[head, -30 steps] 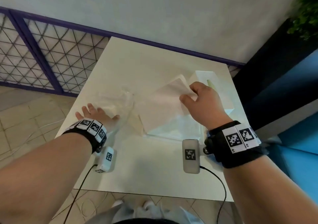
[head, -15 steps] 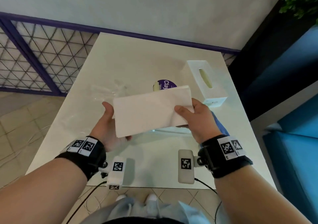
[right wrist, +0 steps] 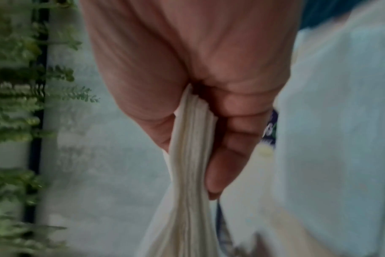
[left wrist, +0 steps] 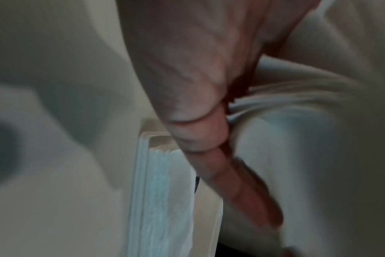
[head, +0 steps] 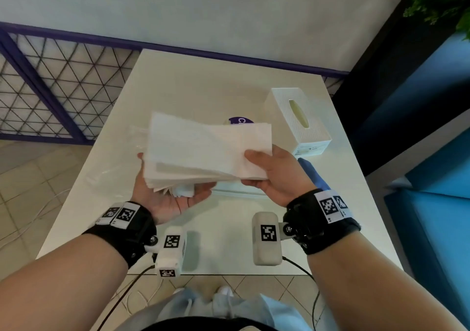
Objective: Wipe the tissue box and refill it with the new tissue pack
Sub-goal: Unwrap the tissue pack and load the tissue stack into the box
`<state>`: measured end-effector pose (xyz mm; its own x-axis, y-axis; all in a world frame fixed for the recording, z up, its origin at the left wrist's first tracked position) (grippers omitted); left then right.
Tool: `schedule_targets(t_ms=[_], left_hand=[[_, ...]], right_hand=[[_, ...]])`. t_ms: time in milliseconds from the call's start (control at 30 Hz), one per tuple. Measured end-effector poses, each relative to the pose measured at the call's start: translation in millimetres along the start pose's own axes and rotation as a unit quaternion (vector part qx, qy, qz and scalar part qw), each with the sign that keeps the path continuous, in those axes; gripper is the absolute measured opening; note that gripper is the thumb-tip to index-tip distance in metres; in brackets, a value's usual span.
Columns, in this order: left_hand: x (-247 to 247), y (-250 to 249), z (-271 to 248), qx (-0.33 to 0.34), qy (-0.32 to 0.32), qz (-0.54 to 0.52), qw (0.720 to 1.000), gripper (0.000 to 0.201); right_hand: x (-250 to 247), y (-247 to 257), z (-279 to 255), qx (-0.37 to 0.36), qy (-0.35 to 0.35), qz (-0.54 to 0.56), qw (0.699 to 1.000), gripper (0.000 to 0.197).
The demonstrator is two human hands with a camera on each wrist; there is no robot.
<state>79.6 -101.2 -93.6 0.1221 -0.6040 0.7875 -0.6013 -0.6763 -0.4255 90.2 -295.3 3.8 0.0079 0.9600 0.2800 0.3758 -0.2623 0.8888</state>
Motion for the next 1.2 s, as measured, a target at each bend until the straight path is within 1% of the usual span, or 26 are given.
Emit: schedule_targets(t_ms=[33, 67, 100, 133, 167, 233, 267, 300, 333, 367, 400, 433, 500, 567, 667, 700, 767, 833, 900, 967, 1033, 1067, 1133, 1200], left_hand=[[-4.0, -8.0, -0.2, 0.025, -0.042, 0.007, 0.999, 0.097], [-6.7, -14.7, -1.4, 0.038, -0.061, 0.026, 0.997, 0.107], [-6.1, -18.9, -0.7, 0.035, -0.053, 0.051, 0.997, 0.114], [-5.7, -19.8, -0.2, 0.026, -0.049, 0.086, 0.995, 0.117], [-4.9, -18.7, -0.9, 0.021, -0.055, 0.126, 0.99, 0.113], [-8.9, -18.4, 1.3, 0.034, -0.097, 0.246, 0.964, 0.087], [-8.3, -19.7, 2.0, 0.053, -0.108, 0.318, 0.94, 0.077], [-8.6, -21.8, 4.1, 0.077, -0.117, 0.389, 0.911, 0.073], [-7.2, -24.2, 4.8, 0.103, -0.125, 0.441, 0.883, 0.069], [-5.5, -27.3, 4.1, 0.131, -0.132, 0.469, 0.863, 0.06], [-2.0, -29.6, 0.8, 0.158, -0.136, 0.476, 0.854, 0.051], [-0.2, -30.7, -1.6, 0.178, -0.138, 0.471, 0.853, 0.046], [-0.1, -26.8, -6.6, 0.191, -0.142, 0.452, 0.86, 0.043], [-6.3, -15.4, -9.4, 0.176, -0.144, 0.464, 0.856, 0.04], [-19.1, 1.2, -9.1, 0.146, -0.155, 0.52, 0.827, 0.038], [-22.1, 3.6, -8.8, 0.143, -0.166, 0.527, 0.821, 0.039], [-25.8, 6.6, -7.2, 0.144, -0.178, 0.521, 0.822, 0.041], [-28.4, 10.1, -5.3, 0.141, -0.185, 0.531, 0.815, 0.043], [-32.1, 13.9, -2.3, 0.131, -0.188, 0.562, 0.795, 0.042], [-32.1, 14.9, 1.1, 0.122, -0.194, 0.603, 0.764, 0.043], [-22.1, 9.7, 3.4, 0.13, -0.191, 0.63, 0.742, 0.046], [-13.2, 4.3, 3.9, 0.142, -0.189, 0.635, 0.735, 0.048], [6.0, -12.1, 6.4, 0.171, -0.197, 0.634, 0.728, 0.049], [24.0, -28.6, 13.1, 0.189, -0.208, 0.618, 0.734, 0.048]], right_hand=[[-9.1, -5.4, 1.0, 0.005, -0.017, -0.024, 1.0, 0.014], [-18.0, -11.3, 2.0, 0.008, -0.033, -0.047, 0.998, 0.015], [-26.1, -17.1, 2.7, 0.009, -0.048, -0.068, 0.996, 0.016], [-32.7, -22.6, 3.5, 0.011, -0.062, -0.085, 0.994, 0.017], [-38.3, -28.3, 4.2, 0.014, -0.075, -0.098, 0.992, 0.019], [-44.6, -39.1, 5.4, 0.022, -0.088, -0.114, 0.989, 0.024], [-46.0, -44.0, 6.1, 0.024, -0.088, -0.119, 0.989, 0.028], [-47.1, -48.0, 7.2, 0.023, -0.087, -0.127, 0.988, 0.031], [-47.8, -50.4, 7.9, 0.02, -0.086, -0.135, 0.987, 0.034], [-49.0, -51.7, 8.3, 0.016, -0.086, -0.141, 0.986, 0.036], [-50.6, -52.3, 8.1, 0.011, -0.084, -0.14, 0.986, 0.038], [-53.6, -54.2, 7.9, 0.007, -0.083, -0.136, 0.987, 0.04], [-59.9, -59.4, 4.4, 0.0, -0.088, -0.137, 0.987, 0.046], [-66.8, -70.5, -1.3, 0.006, -0.105, -0.16, 0.981, 0.052], [-69.2, -87.3, -4.7, 0.011, -0.106, -0.193, 0.975, 0.046], [-70.3, -91.0, -3.9, 0.011, -0.107, -0.195, 0.975, 0.047], [-71.4, -93.6, -1.2, 0.005, -0.114, -0.203, 0.972, 0.051], [-70.9, -94.9, 0.3, 0.0, -0.114, -0.22, 0.969, 0.05], [-71.2, -96.6, -0.4, 0.006, -0.112, -0.255, 0.96, 0.046], [-73.1, -96.7, -1.3, 0.009, -0.109, -0.304, 0.946, 0.041], [-74.1, -88.3, -2.1, -0.003, -0.112, -0.332, 0.937, 0.048], [-75.2, -80.3, -1.4, -0.018, -0.119, -0.323, 0.939, 0.051], [-79.5, -58.2, 4.9, -0.051, -0.145, -0.25, 0.956, 0.052], [-85.0, -33.1, 16.7, -0.074, -0.174, -0.203, 0.961, 0.051]])
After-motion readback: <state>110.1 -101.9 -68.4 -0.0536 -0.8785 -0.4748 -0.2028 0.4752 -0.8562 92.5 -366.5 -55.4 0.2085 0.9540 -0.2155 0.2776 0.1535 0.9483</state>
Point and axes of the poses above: each hand's wrist, its own z-axis towards the middle knuckle, its own x-axis out of the palm, y = z × x, the point moved 7 cm from there along z, towards the middle knuckle, and after that the axes turned 4 degrees about z, right-handed, at the moved point
